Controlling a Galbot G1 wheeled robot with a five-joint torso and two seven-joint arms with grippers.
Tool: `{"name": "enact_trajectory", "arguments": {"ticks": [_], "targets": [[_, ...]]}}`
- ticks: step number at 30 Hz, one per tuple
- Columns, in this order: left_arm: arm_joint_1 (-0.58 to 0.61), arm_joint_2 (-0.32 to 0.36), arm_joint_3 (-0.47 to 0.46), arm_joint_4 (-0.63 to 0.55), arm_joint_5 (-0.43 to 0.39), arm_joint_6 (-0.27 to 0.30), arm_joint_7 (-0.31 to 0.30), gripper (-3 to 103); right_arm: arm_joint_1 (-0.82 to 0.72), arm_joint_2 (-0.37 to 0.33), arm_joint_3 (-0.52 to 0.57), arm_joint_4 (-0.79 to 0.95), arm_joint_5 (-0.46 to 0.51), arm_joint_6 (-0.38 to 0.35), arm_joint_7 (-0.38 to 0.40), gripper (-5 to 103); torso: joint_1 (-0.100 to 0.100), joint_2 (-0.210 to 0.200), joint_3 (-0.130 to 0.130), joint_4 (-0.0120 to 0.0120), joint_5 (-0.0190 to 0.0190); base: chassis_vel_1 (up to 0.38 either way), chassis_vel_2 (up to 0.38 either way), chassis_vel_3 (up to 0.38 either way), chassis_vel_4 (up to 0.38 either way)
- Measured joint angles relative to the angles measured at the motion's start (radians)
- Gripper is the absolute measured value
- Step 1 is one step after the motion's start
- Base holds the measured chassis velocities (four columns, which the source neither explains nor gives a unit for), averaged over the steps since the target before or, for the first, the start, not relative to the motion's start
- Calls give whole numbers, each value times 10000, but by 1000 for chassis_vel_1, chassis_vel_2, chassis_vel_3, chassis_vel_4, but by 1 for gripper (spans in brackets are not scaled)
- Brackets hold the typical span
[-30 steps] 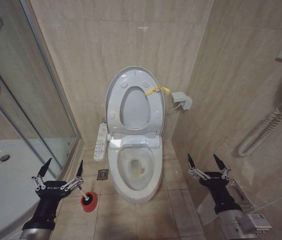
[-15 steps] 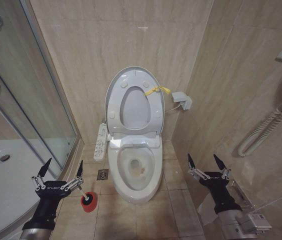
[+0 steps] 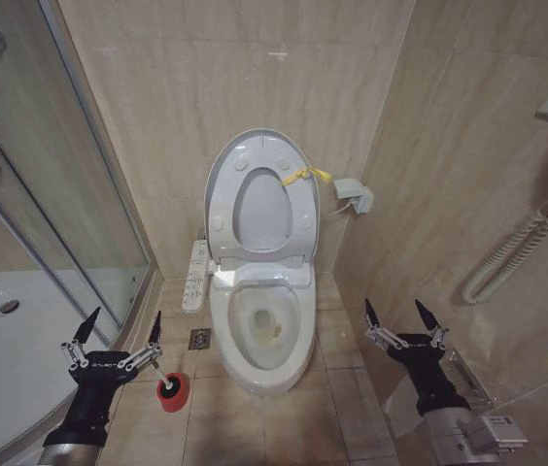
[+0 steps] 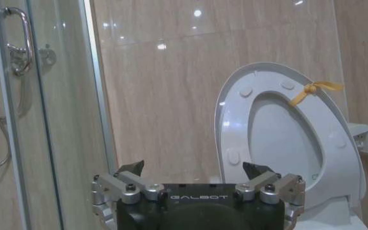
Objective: Open the toilet lid, clean the toilet bowl with a toilet brush, close the toilet lid, and flush.
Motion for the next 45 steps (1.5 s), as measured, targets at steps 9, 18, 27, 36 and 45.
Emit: {"name": "enact_trajectory", "arguments": {"ticks": [9, 18, 27, 36, 45], "targets": [[0, 0, 0, 0, 0, 0, 0, 100, 0, -1, 0, 0, 0, 0, 0, 100, 0, 0, 0, 0, 0, 0, 0, 0, 0], [0, 0, 0, 0, 0, 0, 0, 100, 0, -1, 0, -1, 0, 0, 0, 100, 0, 0, 0, 0, 0, 0, 0, 0, 0], [0, 0, 0, 0, 0, 0, 0, 100, 0, 0, 0, -1, 0, 0, 0, 100, 0, 0, 0, 0, 0, 0, 0, 0, 0], [0, 0, 0, 0, 0, 0, 0, 100, 0, 0, 0, 0, 0, 0, 0, 100, 0, 0, 0, 0, 0, 0, 0, 0, 0], [0, 0, 0, 0, 0, 0, 0, 100, 0, 0, 0, -1, 0, 0, 0, 100, 0, 0, 0, 0, 0, 0, 0, 0, 0]]}}
